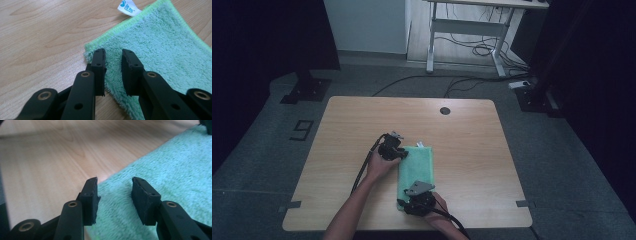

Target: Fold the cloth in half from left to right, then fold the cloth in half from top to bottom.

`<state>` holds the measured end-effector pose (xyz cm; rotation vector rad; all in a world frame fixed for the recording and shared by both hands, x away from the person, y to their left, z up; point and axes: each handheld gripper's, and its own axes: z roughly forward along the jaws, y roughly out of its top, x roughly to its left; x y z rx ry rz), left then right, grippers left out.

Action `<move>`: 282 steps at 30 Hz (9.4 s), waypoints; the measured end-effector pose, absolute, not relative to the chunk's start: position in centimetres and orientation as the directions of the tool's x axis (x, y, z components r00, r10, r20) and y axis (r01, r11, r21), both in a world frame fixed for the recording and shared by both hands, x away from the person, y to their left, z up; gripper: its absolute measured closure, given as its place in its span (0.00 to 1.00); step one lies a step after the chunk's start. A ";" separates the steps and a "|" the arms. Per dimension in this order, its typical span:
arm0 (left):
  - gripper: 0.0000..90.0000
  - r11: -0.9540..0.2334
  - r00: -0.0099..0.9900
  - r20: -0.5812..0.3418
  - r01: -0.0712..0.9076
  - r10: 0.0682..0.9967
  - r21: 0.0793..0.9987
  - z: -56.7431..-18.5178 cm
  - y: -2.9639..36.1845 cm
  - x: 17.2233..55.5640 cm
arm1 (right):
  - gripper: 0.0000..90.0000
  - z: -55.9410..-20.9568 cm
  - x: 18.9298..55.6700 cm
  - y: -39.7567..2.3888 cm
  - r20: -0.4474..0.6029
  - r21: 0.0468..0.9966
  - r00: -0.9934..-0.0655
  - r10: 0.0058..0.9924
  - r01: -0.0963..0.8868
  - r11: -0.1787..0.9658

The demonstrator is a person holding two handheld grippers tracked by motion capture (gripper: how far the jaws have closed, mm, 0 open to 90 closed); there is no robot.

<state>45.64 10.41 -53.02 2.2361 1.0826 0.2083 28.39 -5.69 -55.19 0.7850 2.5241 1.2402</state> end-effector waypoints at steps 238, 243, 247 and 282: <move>0.95 -0.379 0.705 -0.087 0.477 0.704 0.793 -48.6 12.2 41.5 | 0.94 -50.0 41.3 -14.5 0.094 0.875 -0.679 0.728 0.405 0.264; 0.95 -0.376 0.703 -0.089 0.477 0.705 0.794 -48.6 12.2 41.3 | 0.94 -49.8 41.0 -14.5 0.096 0.877 -0.684 0.723 0.402 0.264; 0.95 -0.374 0.704 -0.092 0.477 0.704 0.795 -48.6 12.3 41.1 | 0.94 -49.8 40.8 -14.5 0.092 0.879 -0.690 0.718 0.394 0.267; 0.95 -0.386 0.720 -0.071 0.450 0.691 0.806 -48.5 12.9 38.5 | 0.94 -49.5 38.2 -14.6 0.091 0.897 -0.731 0.676 0.355 0.264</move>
